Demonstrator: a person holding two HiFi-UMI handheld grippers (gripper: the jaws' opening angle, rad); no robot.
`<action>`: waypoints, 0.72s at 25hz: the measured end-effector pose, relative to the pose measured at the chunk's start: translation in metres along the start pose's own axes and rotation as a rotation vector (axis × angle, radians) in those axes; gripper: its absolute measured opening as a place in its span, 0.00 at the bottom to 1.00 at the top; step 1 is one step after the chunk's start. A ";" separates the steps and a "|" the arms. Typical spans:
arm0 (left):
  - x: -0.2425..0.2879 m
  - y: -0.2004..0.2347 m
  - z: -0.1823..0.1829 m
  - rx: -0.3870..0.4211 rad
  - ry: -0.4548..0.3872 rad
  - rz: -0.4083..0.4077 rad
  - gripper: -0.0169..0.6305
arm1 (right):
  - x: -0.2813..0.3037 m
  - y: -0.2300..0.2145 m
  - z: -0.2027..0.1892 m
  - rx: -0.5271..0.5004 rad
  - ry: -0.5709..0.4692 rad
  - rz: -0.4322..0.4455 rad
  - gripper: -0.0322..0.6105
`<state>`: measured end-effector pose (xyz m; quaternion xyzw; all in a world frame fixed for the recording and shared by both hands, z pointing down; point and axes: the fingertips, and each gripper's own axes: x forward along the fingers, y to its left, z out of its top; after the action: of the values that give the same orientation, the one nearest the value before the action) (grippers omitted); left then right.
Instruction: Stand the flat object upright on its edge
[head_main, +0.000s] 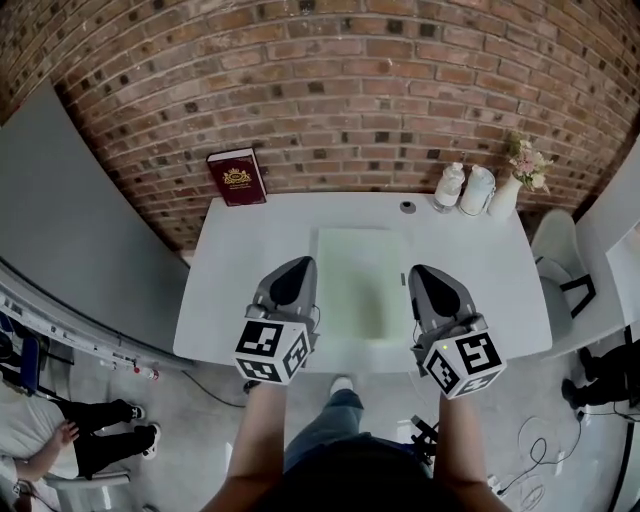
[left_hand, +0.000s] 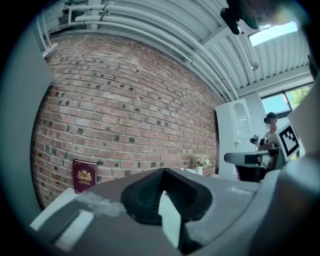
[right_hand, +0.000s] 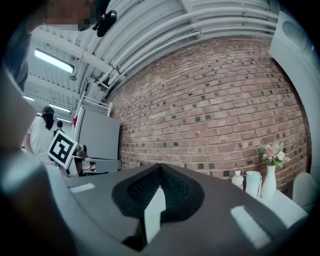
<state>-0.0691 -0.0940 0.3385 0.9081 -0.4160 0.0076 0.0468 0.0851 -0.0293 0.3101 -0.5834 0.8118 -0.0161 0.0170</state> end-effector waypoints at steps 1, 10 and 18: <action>0.008 0.007 0.000 -0.005 0.002 0.000 0.02 | 0.009 -0.004 -0.001 -0.003 0.009 -0.003 0.05; 0.071 0.059 -0.010 -0.049 0.026 -0.015 0.02 | 0.078 -0.045 -0.023 0.001 0.097 -0.056 0.05; 0.107 0.079 -0.031 -0.082 0.079 -0.039 0.02 | 0.101 -0.080 -0.045 0.086 0.143 -0.108 0.13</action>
<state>-0.0579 -0.2229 0.3809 0.9124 -0.3960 0.0253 0.1006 0.1267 -0.1502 0.3574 -0.6225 0.7769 -0.0933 -0.0169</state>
